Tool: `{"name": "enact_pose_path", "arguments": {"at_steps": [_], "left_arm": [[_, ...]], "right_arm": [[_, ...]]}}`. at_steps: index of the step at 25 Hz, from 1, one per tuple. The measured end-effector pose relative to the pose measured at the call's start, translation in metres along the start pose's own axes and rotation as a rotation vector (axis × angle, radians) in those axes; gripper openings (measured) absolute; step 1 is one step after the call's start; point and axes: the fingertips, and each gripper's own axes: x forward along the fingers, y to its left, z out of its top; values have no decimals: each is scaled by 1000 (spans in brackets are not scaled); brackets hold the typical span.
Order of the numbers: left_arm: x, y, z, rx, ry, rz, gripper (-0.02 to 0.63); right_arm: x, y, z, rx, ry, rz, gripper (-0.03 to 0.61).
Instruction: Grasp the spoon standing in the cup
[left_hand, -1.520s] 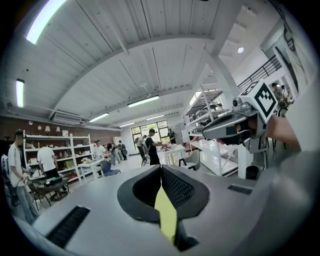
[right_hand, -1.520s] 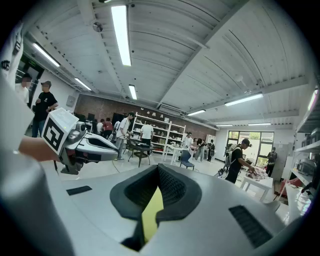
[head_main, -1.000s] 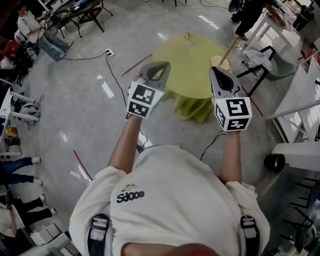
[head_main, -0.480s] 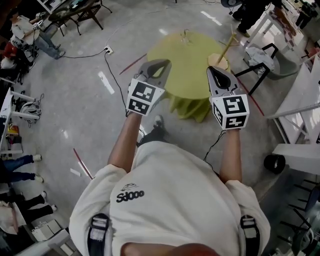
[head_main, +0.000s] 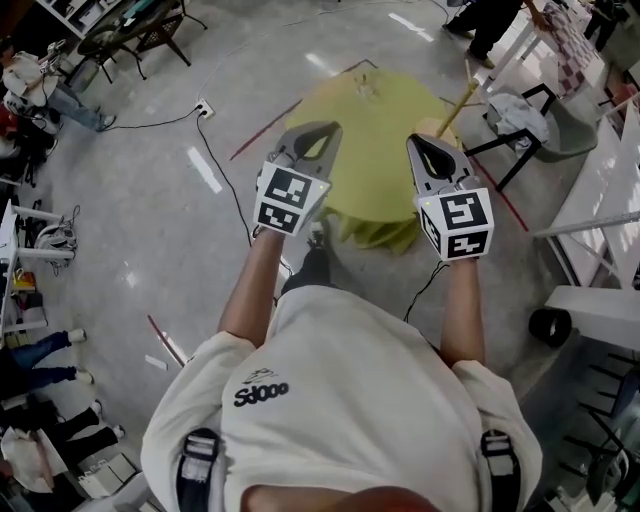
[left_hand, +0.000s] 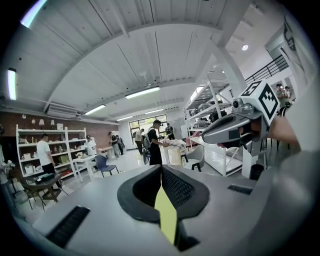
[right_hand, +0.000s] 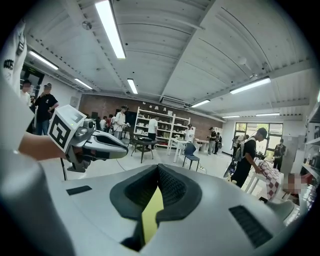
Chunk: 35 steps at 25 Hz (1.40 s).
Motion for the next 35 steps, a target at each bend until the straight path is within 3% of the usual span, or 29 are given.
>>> {"name": "enact_pose_path", "arguments": {"at_steps": [6, 14, 19, 24, 31, 35], "left_arm": [[43, 68, -15, -39, 20, -21, 32], [99, 147, -22, -53, 33, -67, 32], [132, 183, -46, -75, 65, -108, 32], [166, 209, -76, -110, 120, -137, 32], [206, 202, -121, -158, 215, -129, 32], [216, 205, -144, -187, 269, -95, 32]], "right_arm": [[69, -19, 7, 18, 42, -19, 21], [158, -60, 20, 146, 53, -74, 22], [215, -77, -6, 207, 138, -106, 21], [258, -93, -35, 185, 222, -123, 23], [298, -105, -97, 99, 335, -11, 45], [323, -101, -123, 60, 379, 78, 92]]}}
